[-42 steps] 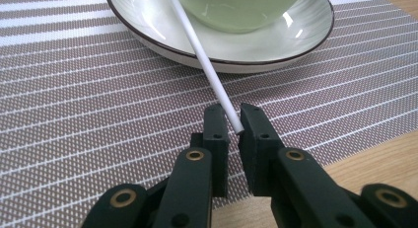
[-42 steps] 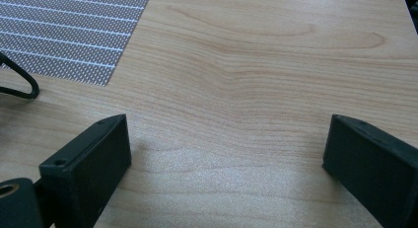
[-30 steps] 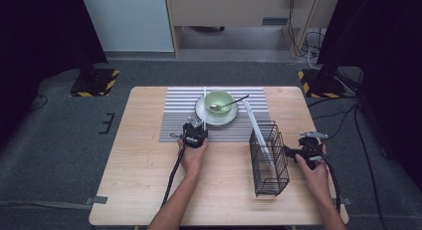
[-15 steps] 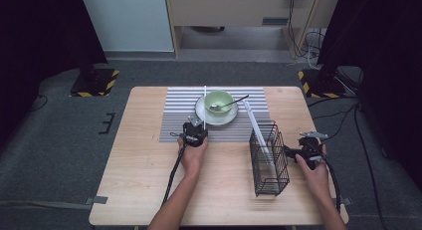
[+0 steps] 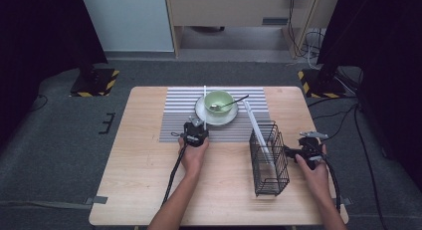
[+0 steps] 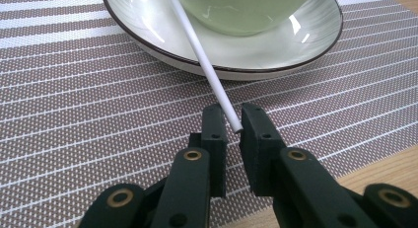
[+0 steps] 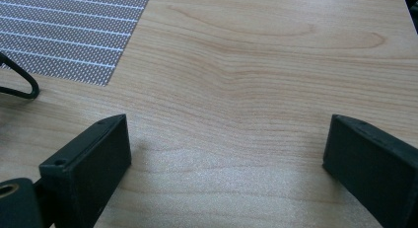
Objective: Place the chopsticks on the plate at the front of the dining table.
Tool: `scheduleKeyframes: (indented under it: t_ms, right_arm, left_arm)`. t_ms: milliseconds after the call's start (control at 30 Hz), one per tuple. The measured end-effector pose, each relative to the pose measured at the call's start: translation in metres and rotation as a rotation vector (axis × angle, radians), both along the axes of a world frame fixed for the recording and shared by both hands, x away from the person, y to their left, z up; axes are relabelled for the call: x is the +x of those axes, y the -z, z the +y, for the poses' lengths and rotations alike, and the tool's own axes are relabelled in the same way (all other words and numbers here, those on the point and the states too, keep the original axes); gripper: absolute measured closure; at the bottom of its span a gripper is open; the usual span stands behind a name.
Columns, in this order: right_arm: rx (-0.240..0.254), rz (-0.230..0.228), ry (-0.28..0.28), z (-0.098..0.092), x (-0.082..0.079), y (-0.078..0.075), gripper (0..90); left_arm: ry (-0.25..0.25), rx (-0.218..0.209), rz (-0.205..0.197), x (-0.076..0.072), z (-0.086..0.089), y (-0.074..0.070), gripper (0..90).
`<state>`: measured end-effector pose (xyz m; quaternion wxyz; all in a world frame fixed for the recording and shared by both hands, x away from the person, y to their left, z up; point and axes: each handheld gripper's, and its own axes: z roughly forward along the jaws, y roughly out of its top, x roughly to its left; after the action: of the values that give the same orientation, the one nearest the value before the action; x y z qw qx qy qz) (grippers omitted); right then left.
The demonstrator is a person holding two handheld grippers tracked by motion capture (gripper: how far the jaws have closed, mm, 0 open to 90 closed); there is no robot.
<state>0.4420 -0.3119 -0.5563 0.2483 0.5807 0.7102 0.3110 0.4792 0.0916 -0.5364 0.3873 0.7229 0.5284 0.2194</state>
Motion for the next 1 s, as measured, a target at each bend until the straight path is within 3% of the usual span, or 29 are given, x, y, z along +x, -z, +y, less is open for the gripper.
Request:
scheduleKeyframes:
  t_ms: [133, 200, 233, 300, 367, 567, 767, 833, 900, 1000]
  right_arm:
    - [0.0, 0.001, 0.0, 0.0, 0.0, 0.0, 4.4]
    - [0.0, 0.0, 0.0, 0.0, 0.0, 0.0, 4.4]
    - [0.0, 0.001, 0.0, 0.0, 0.0, 0.0, 4.3]
    - [0.0, 0.0, 0.0, 0.0, 0.0, 0.0, 4.3]
    - [0.0, 0.0, 0.0, 0.0, 0.0, 0.0, 4.3]
    - [-0.002, 0.008, 0.011, 0.002, -0.001, 0.0, 1.7]
    - [-0.001, 0.012, 0.014, 0.003, 0.0, 0.0, 0.5]
    - [-0.009, 0.031, -0.026, 0.0, 0.001, -0.001, 2.0]
    - [-0.033, 0.068, -0.037, -0.002, 0.002, -0.008, 6.5]
    - [-0.036, 0.039, -0.06, -0.005, -0.002, -0.027, 6.2]
  left_arm:
    - [-0.001, 0.005, 0.0, 0.0, 0.0, 0.0, 77.5]
    - [-0.008, 0.009, 0.003, 0.0, 0.0, 0.0, 67.9]
    - [-0.011, 0.025, 0.001, -0.001, 0.0, 0.0, 67.9]
    - [-0.01, 0.051, -0.009, -0.002, 0.0, -0.001, 59.1]
    - [-0.013, 0.05, -0.017, -0.005, 0.003, -0.002, 51.6]
    - [0.017, 0.078, -0.042, -0.015, 0.01, -0.009, 36.6]
    - [0.058, 0.063, -0.077, -0.028, 0.02, -0.013, 29.5]
    - [0.077, 0.053, -0.075, -0.031, 0.023, -0.013, 27.3]
    - [0.101, 0.035, -0.069, -0.033, 0.025, -0.014, 24.9]
    - [0.134, 0.011, -0.067, -0.037, 0.026, -0.015, 21.2]
